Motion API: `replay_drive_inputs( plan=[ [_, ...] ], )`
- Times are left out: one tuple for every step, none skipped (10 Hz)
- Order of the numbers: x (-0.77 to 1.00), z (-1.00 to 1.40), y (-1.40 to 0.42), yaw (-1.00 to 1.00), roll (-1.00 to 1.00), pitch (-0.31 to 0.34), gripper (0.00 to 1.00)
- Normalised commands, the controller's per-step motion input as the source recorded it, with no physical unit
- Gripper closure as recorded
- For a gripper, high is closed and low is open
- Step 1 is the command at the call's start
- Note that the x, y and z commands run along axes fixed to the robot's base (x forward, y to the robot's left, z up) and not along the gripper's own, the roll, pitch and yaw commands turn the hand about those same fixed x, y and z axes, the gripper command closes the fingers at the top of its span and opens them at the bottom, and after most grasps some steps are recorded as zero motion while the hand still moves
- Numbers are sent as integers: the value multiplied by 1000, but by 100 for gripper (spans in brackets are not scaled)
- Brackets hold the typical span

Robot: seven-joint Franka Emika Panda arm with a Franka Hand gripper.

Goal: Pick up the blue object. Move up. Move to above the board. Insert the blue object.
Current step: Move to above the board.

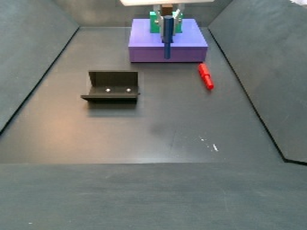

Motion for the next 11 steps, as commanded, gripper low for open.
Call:
replay_drive_inputs(
  plan=[
    [-23,1400,3,9,1,28,100],
    [-48,1400,-3,1,-21,29,100],
    [-3,1400,3,-3,-38,19,100],
    [49,1400,5,-5,-36,59,100],
    [24,733,2,-8,-25,96,100],
    [22,326,-1,-7,-30,74,100],
    [-8,353,-1400,-494,-50,156,100],
    [-20,350,-1400,-440,-4,163,100],
    [-4,358,-1400,-264,38,146,100],
    [48,352,-1400,-101,-2,134,100],
    [70,345,-1400,-68,0,137,100]
  ],
)
